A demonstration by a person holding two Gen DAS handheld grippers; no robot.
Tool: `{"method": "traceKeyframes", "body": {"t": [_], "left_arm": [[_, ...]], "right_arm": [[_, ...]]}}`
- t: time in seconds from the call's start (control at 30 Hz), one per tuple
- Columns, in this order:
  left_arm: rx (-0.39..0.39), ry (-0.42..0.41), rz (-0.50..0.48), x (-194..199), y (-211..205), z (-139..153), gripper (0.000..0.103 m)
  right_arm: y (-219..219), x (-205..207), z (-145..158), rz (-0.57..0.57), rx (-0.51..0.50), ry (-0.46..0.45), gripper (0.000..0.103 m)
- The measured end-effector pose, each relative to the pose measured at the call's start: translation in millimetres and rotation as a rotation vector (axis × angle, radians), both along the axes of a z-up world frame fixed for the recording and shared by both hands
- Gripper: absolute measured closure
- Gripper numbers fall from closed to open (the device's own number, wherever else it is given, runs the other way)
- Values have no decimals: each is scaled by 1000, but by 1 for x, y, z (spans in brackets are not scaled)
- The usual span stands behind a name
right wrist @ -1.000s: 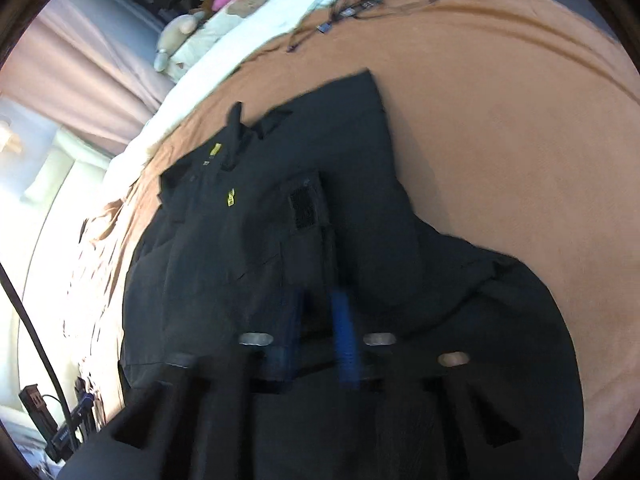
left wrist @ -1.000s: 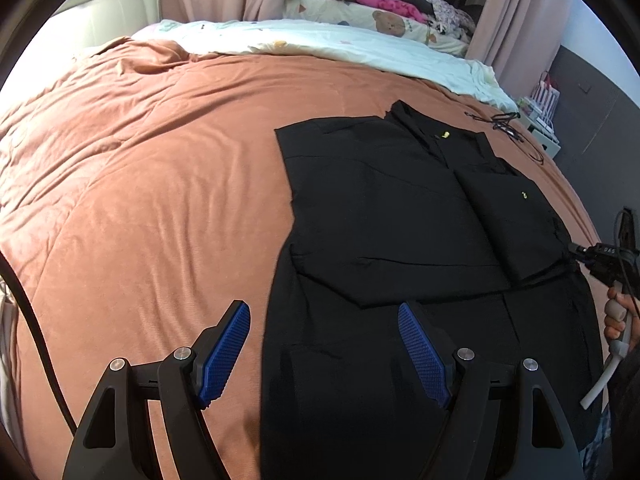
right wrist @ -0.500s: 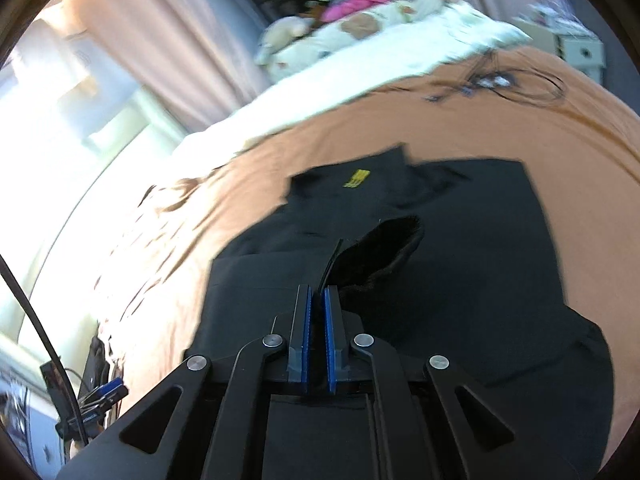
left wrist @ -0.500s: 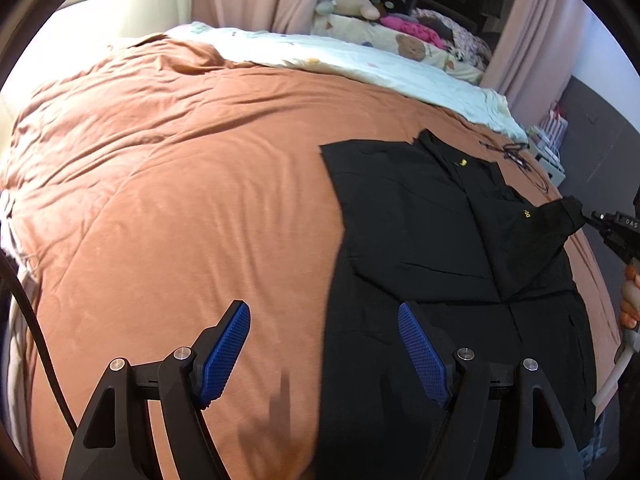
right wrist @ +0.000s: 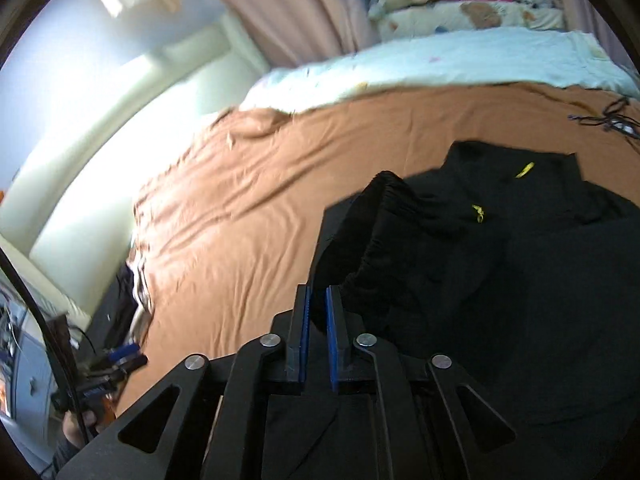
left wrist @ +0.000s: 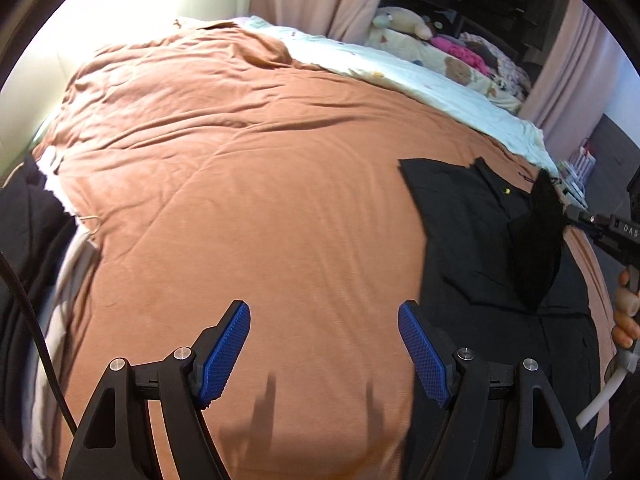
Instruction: Fold large clothes
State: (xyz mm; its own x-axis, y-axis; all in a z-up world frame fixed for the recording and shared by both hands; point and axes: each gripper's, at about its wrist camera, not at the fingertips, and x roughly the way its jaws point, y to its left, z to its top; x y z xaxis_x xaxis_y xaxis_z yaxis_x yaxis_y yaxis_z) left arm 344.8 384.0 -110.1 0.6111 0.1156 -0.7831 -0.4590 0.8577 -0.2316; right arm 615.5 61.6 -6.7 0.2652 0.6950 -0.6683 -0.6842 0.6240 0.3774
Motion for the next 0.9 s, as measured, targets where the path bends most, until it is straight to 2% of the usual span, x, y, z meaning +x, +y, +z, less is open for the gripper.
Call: {"method": "traceKeyframes", "body": {"t": [0.03,0.07,0.13,0.3,0.63,0.7,0.77,0.9], "left_arm": [[-1,2,3,-1,2,0,25],[0,2,4,-2,3,-1,25],[1,3,1,-2,2,-2,25],[-9,2,-35,14,-7,-4,25],[-2,1,-164,80,-58,-6,25],[4,5,-190,94,-70,-7,25],[15,12,-216,109,-84,-8,25],[34,28,-258,135,-107,-12,25]], "right_arm": [[3,1,-4,-3,-11,-1,72],[3,3,-7,-10,-15,-1,49],[-2,8,-10,-22,-7,-1,35],[-22,2,-5,-69,-47,-13,35],[-131,25,-22,-323,-201,-72,35],[-149,35,-29,-378,-232,-62,40],[-166,45,-37,-429,-258,-40,50],[-190,63,-52,-498,-297,2,56]]}}
